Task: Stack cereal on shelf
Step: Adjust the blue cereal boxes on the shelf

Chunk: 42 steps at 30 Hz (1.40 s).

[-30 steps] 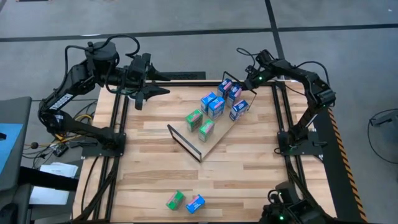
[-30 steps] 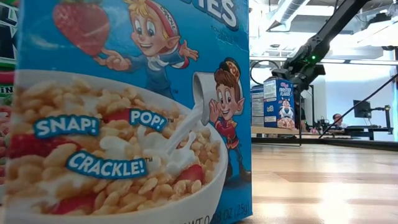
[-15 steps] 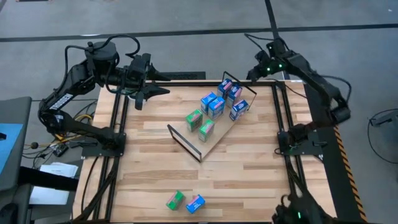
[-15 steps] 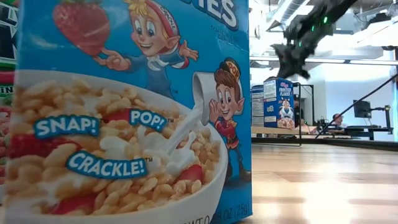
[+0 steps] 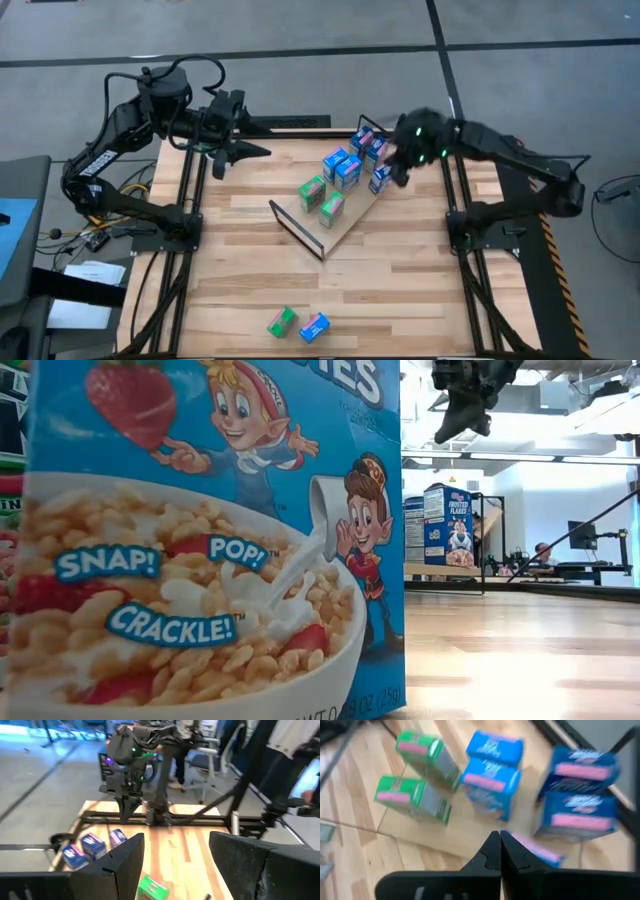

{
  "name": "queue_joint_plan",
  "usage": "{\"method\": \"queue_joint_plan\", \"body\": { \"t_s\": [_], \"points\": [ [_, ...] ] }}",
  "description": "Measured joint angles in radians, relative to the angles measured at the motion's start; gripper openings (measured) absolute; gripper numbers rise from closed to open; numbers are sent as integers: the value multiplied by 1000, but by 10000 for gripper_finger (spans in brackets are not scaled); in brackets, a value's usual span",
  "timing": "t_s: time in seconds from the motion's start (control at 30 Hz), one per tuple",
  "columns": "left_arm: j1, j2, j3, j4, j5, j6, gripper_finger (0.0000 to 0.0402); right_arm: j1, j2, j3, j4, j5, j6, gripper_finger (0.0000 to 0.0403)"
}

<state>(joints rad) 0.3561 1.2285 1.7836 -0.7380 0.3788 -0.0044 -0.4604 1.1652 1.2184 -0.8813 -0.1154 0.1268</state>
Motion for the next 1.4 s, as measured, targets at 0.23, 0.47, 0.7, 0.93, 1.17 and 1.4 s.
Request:
{"method": "queue_joint_plan", "body": {
  "t_s": [0.23,0.47,0.7,0.93,1.17,1.4],
  "points": [
    [0,-1,0,-57,102,-19,215,227,1,-128,70,156,208,8],
    [-8,-18,0,-82,140,-16,215,322,1,-235,179,334,354,8],
    [-9,-44,0,-107,141,-6,215,323,33,-244,189,410,381,8],
    [-9,-65,0,-129,136,3,215,289,106,-244,226,410,372,8],
    [-9,-71,0,-128,133,4,215,275,129,-241,216,415,363,8],
    [-9,-70,0,-128,115,14,215,251,130,-243,208,429,337,8]
  ]
}}
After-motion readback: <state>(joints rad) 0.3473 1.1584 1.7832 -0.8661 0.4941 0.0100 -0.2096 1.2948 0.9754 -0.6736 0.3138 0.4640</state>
